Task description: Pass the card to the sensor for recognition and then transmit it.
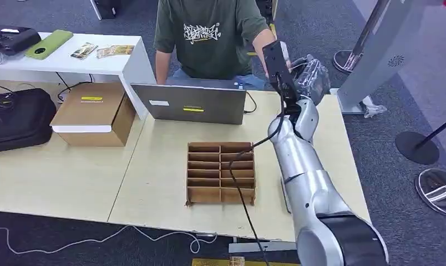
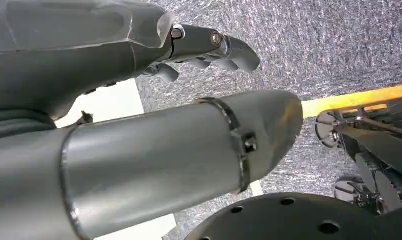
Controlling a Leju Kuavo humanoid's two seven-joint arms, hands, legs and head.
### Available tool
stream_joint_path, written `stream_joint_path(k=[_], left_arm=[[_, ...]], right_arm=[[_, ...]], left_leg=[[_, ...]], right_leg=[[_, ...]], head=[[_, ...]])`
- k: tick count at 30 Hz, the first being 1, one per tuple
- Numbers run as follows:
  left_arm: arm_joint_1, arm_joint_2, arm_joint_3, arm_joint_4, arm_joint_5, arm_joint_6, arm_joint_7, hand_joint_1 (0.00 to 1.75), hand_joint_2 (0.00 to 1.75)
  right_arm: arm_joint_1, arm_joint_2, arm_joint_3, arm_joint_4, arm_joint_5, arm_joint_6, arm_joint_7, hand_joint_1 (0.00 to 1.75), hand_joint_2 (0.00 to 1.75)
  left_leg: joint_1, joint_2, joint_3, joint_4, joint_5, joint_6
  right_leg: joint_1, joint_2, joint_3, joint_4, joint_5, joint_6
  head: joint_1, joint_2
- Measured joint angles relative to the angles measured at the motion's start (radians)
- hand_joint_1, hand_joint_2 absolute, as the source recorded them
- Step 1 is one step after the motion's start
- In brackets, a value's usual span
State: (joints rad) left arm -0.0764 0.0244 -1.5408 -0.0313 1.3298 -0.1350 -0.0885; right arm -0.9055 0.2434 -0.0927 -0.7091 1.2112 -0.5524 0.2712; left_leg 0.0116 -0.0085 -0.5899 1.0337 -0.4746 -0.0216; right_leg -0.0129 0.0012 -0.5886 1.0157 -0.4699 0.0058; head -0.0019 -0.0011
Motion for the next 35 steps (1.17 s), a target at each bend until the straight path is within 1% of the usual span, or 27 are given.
stream_joint_path(k=[6,14,15,16,17,20,23,29,32,35], left_arm=[[-0.003,0.001,0.0,0.0,-0.001,0.0,0.005,0.0,0.0],[-0.009,0.003,0.0,-0.001,-0.014,-0.001,0.016,0.0,0.0],[-0.01,0.003,0.0,-0.001,-0.016,-0.001,0.016,0.0,0.0],[-0.011,0.004,0.0,-0.001,-0.017,-0.001,0.017,0.0,0.0],[-0.013,0.004,0.0,-0.001,-0.017,-0.002,0.018,0.0,0.0],[-0.014,0.005,0.0,-0.001,-0.017,-0.003,0.019,0.0,0.0],[-0.015,0.009,0.0,-0.002,-0.015,-0.008,0.019,0.0,0.0],[-0.019,0.013,0.0,-0.002,-0.002,-0.008,0.026,0.0,0.0],[-0.019,0.014,0.0,-0.002,0.008,-0.008,0.026,0.0,0.0],[-0.019,0.014,0.0,-0.002,0.018,-0.008,0.025,0.0,0.0]], right_arm=[[-0.046,0.0,-0.007,0.061,0.021,-0.007,0.0,1.75,1.75],[-0.068,0.0,-0.016,0.098,0.023,-0.009,-0.005,1.75,1.75],[-0.07,-0.001,-0.017,0.101,0.023,-0.009,-0.01,0.19,1.75],[-0.071,-0.001,-0.018,0.104,0.023,-0.008,-0.012,0.19,1.75],[-0.072,-0.001,-0.02,0.108,0.022,-0.006,-0.015,0.0,1.75],[-0.073,-0.001,-0.023,0.117,0.019,0.007,-0.048,0.0,1.75],[-0.073,-0.001,-0.025,0.124,0.014,0.036,-0.075,0.0,1.75],[-0.073,0.001,-0.026,0.124,-0.008,0.035,-0.135,0.0,1.75],[-0.057,0.006,-0.026,0.09,-0.035,0.031,-0.18,0.0,1.75],[-0.011,0.014,-0.025,0.019,-0.076,0.031,-0.228,0.0,1.75]], left_leg=[[0.0,0.0,0.0,0.0,0.0,0.0],[0.0,0.0,0.0,0.0,0.0,0.0],[0.0,0.0,0.0,0.0,0.0,0.0],[0.0,0.0,0.0,0.0,0.0,0.0],[0.0,0.0,0.0,0.0,0.0,0.0],[0.0,0.0,0.0,0.0,0.0,0.0],[0.0,0.0,0.0,0.0,0.0,0.0],[0.0,0.0,0.0,0.0,0.0,0.0],[0.0,0.0,0.0,0.0,0.0,0.0],[0.0,-0.001,0.0,0.0,0.0,0.0]], right_leg=[[0.0,0.0,0.0,0.0,0.0,0.0],[0.0,0.0,0.0,0.0,0.0,0.0],[0.0,0.0,0.0,0.0,0.0,0.0],[0.0,0.0,0.0,0.0,0.0,0.0],[0.0,0.0,0.0,0.0,0.0,0.0],[0.0,0.0,0.0,0.0,0.0,0.0],[0.0,0.0,0.0,0.0,0.0,0.0],[0.0,0.0,0.0,0.0,0.0,0.0],[0.0,0.0,0.0,0.0,0.0,0.0],[0.0,-0.001,0.0,0.0,0.0,0.0]], head=[[0.0,0.0],[0.0,0.0],[0.0,0.0],[0.0,0.0],[0.0,0.0],[0.0,0.0],[0.0,0.0],[0.0,0.0],[0.0,0.0],[0.0,0.0]])
